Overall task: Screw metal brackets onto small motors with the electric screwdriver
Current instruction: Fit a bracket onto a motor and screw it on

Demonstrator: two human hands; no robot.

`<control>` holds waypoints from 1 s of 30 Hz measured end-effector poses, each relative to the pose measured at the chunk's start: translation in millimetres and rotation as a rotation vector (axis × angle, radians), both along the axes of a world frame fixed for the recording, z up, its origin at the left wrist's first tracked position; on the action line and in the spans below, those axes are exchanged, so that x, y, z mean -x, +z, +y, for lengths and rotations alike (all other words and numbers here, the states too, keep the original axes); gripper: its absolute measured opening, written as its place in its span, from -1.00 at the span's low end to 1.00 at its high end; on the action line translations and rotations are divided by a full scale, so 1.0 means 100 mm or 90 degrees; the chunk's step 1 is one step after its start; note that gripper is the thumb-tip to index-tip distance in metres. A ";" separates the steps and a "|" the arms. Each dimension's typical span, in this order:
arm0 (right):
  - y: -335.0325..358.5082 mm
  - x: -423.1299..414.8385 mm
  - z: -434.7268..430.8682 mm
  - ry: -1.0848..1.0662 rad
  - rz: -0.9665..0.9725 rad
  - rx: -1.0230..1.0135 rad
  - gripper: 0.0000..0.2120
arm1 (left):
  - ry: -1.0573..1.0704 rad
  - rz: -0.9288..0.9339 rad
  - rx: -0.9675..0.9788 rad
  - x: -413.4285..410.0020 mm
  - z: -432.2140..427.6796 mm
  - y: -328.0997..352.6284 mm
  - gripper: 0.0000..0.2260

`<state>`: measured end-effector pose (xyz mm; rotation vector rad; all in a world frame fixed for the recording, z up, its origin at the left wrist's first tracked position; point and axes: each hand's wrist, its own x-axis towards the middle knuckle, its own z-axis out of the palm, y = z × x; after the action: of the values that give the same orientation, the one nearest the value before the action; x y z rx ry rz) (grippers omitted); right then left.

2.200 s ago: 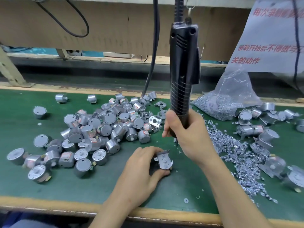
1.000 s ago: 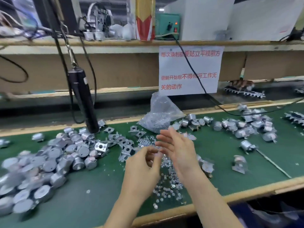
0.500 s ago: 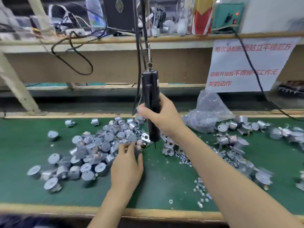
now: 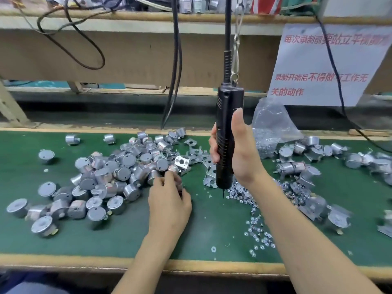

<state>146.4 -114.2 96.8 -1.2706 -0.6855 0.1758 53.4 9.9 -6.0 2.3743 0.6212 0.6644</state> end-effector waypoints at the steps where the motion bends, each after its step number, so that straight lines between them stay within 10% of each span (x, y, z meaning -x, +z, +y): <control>1: -0.04 0.01 -0.02 -0.003 0.004 -0.003 -0.16 | 0.006 0.001 0.020 0.01 -0.07 -0.02 -0.83; 30: -0.15 0.00 0.00 -0.057 -0.010 -0.023 -0.33 | -0.135 -0.015 0.032 0.04 -0.18 -0.03 -0.72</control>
<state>146.6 -114.5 81.4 -1.2667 -0.6410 0.0802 49.4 -8.4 -9.5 2.3407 0.3651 0.5758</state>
